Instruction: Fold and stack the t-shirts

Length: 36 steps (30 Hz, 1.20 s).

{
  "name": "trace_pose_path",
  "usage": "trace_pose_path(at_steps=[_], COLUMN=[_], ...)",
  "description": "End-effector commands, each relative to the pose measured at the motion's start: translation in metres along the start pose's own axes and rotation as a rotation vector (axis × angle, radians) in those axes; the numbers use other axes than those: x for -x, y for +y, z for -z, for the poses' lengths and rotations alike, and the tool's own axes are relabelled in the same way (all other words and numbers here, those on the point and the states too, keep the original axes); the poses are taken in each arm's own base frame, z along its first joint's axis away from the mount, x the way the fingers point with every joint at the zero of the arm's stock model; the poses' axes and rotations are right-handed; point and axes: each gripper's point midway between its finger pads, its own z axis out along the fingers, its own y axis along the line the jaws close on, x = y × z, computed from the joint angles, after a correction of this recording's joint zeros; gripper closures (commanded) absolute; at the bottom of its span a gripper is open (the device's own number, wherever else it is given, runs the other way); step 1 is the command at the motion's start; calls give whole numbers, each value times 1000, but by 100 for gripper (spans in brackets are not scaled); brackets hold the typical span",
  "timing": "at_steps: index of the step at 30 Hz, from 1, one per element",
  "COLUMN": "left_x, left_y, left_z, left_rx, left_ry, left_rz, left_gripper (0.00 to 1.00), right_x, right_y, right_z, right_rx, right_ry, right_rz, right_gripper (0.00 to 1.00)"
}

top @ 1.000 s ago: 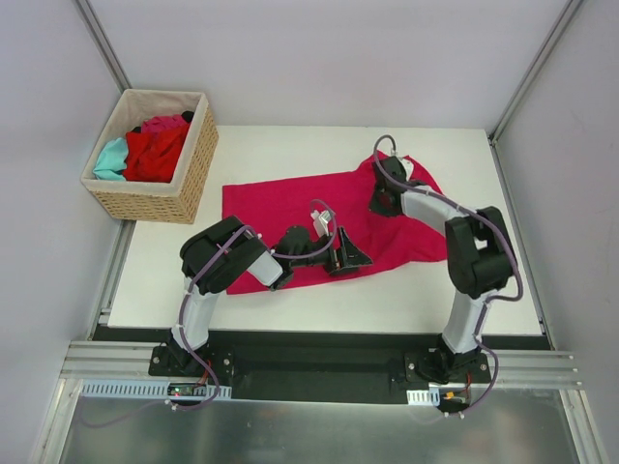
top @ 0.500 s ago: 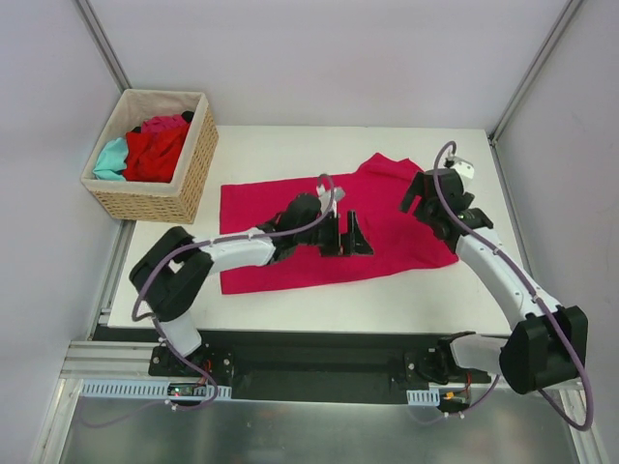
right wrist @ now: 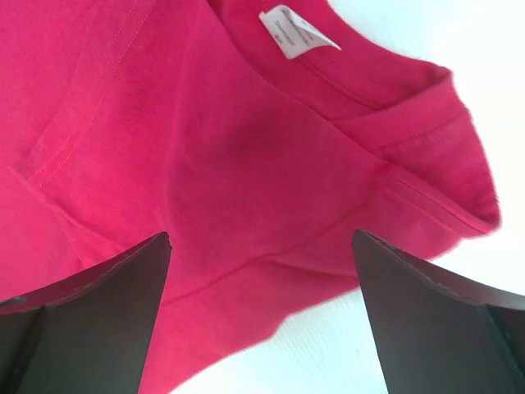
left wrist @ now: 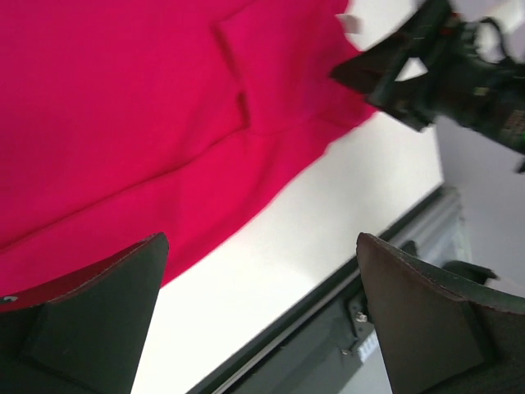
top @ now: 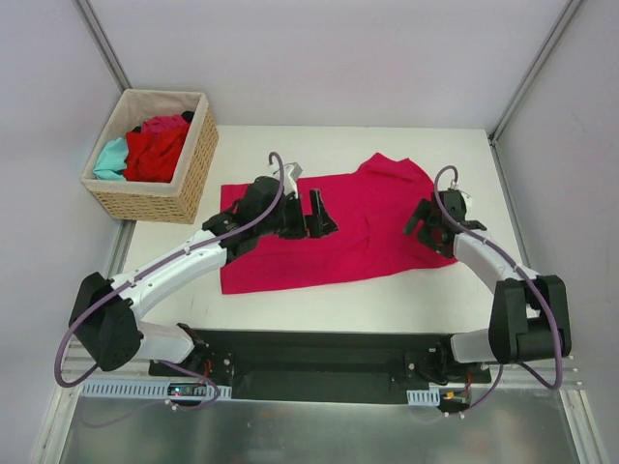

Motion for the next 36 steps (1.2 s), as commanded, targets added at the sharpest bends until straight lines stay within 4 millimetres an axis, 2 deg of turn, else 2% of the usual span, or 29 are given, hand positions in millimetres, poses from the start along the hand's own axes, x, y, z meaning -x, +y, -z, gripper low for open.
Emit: trace_pose_path(at_steps=[1, 6, 11, 20, 25, 27, 31, 34, 35, 36], left_x=[-8, -7, -4, -8, -10, -10, -10, -5, -4, -1], left_y=[47, 59, 63, 71, 77, 78, 85, 90, 95, 95], left_z=[15, 23, 28, 33, 36, 38, 41, 46, 50, 54], left_rx=[158, 188, 196, 208, 227, 232, 265, 299, 331, 347], left_ry=[-20, -49, -63, -64, -74, -78, -92, -112, -116, -124], left_rz=[25, 23, 26, 37, 40, 39, 38, 34, 31, 27], left_gripper=[1, 1, 1, 1, 1, 1, 1, 1, 1, 1], right_x=[12, 4, -4, -18, -31, -34, -29, -7, 8, 12], right_y=[11, -5, -32, -60, -87, -90, -88, -71, -62, -55], right_z=[-12, -26, -31, -18, -2, 3, 18, 33, 43, 49], right_rx=[58, 8, -64, -160, -223, -221, -189, -108, -68, -44], right_ry=[-11, 18, 41, 71, 72, 66, 21, -29, -72, -84], right_rz=[-62, -101, -154, -168, -194, -189, -188, -190, -191, -184], right_gripper=[3, 3, 3, 3, 3, 3, 3, 3, 3, 4])
